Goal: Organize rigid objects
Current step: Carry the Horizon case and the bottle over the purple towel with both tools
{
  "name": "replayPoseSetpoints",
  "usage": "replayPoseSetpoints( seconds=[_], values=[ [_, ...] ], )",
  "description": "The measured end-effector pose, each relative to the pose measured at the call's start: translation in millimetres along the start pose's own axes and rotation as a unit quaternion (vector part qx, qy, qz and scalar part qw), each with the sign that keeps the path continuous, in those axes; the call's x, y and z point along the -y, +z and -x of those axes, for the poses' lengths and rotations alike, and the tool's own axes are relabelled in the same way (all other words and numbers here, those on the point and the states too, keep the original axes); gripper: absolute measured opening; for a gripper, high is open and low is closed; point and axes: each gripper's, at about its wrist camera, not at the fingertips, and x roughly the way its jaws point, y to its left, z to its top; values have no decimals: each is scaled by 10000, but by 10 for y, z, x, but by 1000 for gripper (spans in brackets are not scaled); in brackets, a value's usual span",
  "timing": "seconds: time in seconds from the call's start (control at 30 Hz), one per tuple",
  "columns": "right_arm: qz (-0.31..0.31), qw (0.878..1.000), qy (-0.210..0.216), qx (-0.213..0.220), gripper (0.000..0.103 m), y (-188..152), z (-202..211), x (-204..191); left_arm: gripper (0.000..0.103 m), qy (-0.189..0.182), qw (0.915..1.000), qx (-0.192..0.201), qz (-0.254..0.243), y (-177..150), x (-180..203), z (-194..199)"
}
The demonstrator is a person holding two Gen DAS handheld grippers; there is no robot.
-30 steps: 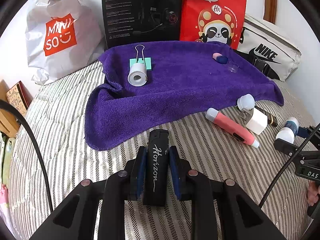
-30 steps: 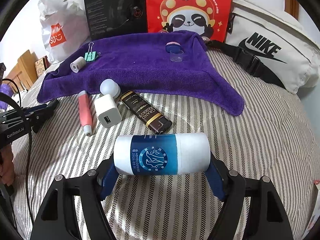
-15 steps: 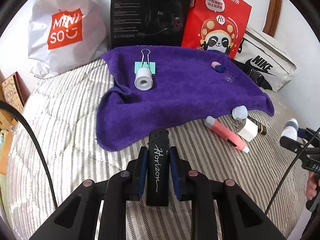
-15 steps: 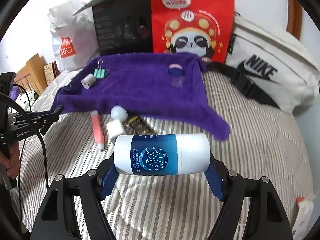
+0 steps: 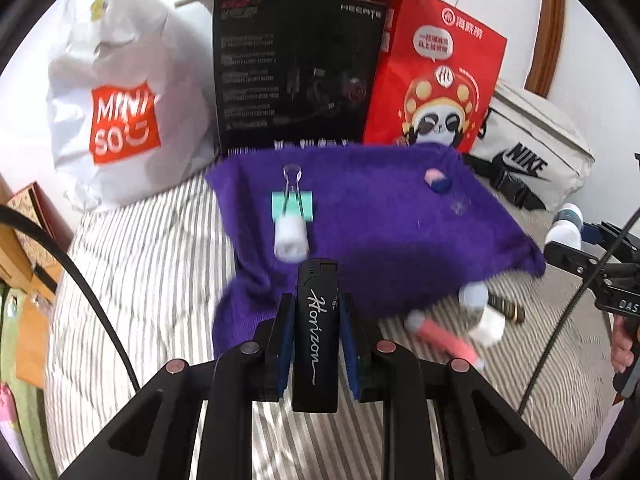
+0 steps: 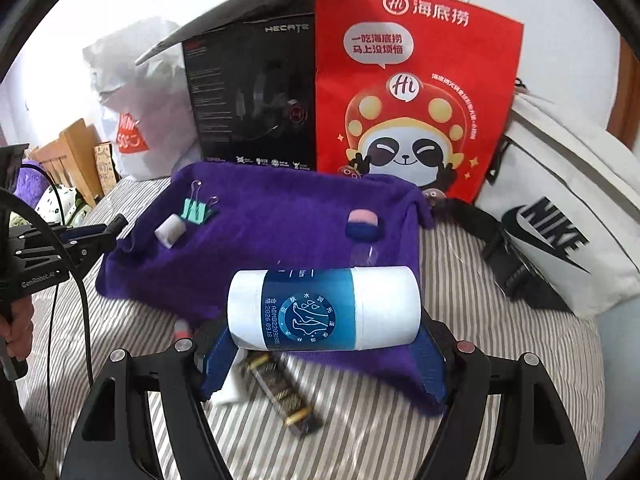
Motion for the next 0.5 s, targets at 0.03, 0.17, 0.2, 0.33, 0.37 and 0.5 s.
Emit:
replayPoseSetpoints(
  seconds=[0.03,0.17,0.2,0.33,0.37,0.5],
  values=[
    [-26,10000,15,-37,75,37,-76,28,21,20,10000,15,-17,66,-4,-16],
    [-204,9991,69,-357,75,70,-378,109,21,35,10000,46,-14,275,-46,-91],
    [-252,9988,97,-404,75,58,-437,125,21,54,10000,53,-9,307,-52,-113],
    [-419,9969,146,-656,75,-21,-656,158,21,78,9999,101,58,363,-63,-213],
    [-425,9966,137,-688,75,-30,-687,161,21,85,9999,93,31,351,-56,-246],
    [-450,9951,69,-876,76,-42,-831,175,21,2,9999,-5,158,290,-98,-339]
  ],
)
